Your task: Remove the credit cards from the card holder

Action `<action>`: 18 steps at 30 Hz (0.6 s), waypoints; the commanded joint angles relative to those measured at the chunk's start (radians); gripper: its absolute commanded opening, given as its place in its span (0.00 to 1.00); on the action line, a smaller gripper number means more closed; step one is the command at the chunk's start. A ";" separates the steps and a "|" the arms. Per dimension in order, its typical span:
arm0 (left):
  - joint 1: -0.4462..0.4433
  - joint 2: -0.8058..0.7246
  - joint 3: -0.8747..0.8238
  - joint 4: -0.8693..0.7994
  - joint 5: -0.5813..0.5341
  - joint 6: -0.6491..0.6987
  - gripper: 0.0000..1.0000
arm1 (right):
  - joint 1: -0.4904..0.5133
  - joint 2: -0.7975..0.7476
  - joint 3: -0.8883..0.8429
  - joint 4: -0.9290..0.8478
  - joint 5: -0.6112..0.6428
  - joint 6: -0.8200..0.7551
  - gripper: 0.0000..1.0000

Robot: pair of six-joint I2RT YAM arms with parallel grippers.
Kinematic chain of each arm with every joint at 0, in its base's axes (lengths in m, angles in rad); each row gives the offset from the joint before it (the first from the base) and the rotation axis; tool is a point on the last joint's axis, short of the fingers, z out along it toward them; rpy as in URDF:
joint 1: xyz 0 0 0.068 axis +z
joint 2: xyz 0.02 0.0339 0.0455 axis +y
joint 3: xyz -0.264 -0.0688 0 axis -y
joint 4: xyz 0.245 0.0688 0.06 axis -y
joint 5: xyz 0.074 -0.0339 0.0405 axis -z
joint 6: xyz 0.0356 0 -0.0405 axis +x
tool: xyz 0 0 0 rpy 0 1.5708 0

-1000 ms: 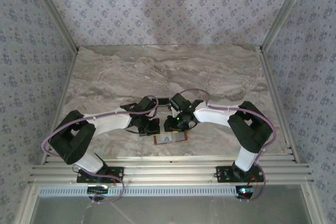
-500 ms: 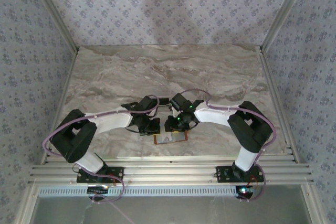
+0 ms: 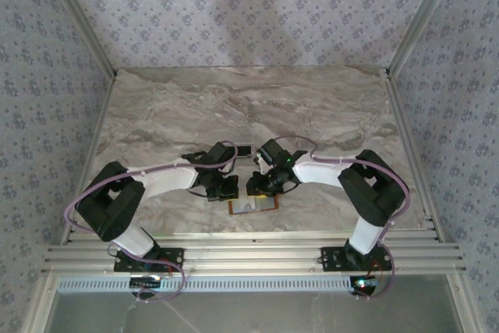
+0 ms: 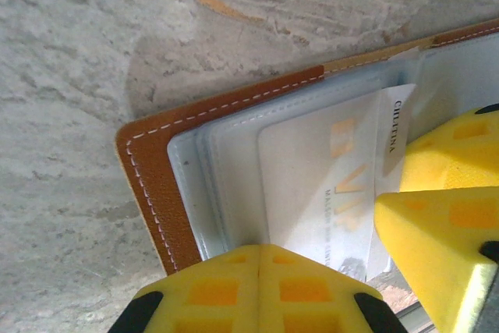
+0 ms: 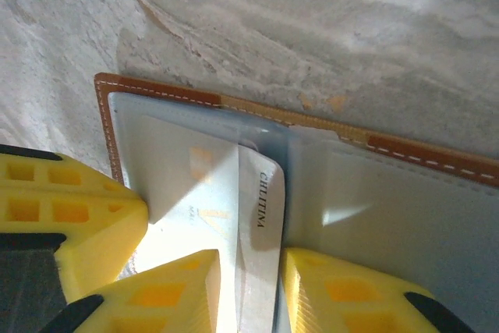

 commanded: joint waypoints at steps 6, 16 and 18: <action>-0.007 0.064 -0.035 -0.067 -0.087 0.014 0.00 | -0.031 -0.025 -0.104 0.159 -0.106 0.048 0.25; -0.007 0.077 -0.035 -0.065 -0.087 0.013 0.00 | -0.058 -0.057 -0.157 0.245 -0.154 0.067 0.15; -0.005 0.076 -0.035 -0.066 -0.087 0.013 0.00 | -0.060 -0.061 -0.158 0.245 -0.154 0.065 0.13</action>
